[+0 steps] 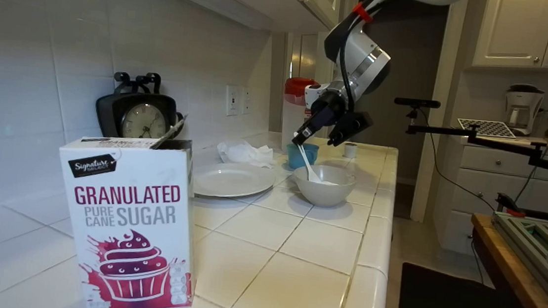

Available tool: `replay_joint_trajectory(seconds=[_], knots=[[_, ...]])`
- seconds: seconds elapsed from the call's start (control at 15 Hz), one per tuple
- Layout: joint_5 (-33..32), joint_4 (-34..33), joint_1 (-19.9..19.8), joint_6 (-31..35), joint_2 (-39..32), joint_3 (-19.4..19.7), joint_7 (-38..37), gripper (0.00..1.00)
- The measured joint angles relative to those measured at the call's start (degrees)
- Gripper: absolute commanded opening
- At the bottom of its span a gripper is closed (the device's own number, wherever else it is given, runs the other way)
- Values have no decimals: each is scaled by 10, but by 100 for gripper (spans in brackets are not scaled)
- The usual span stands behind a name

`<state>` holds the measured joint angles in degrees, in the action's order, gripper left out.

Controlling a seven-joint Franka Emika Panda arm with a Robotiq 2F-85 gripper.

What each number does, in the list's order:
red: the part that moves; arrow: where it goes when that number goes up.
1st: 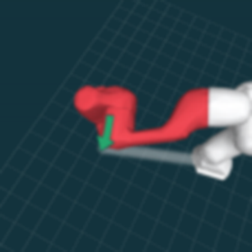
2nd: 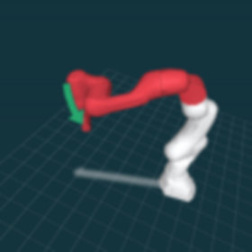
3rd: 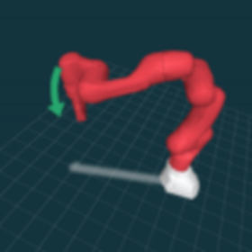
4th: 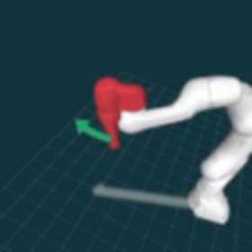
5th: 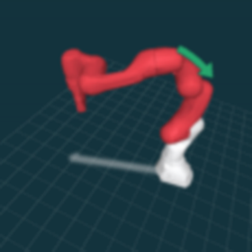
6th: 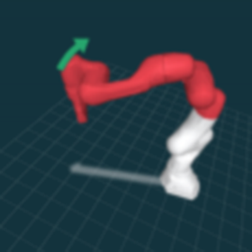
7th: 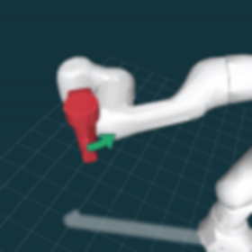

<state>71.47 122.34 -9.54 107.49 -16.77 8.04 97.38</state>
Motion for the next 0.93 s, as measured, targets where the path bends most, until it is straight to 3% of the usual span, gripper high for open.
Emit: replay_joint_trajectory(seconds=[0.93], knots=[[0, -1, -1, -33, -15, 1, 0, 1]])
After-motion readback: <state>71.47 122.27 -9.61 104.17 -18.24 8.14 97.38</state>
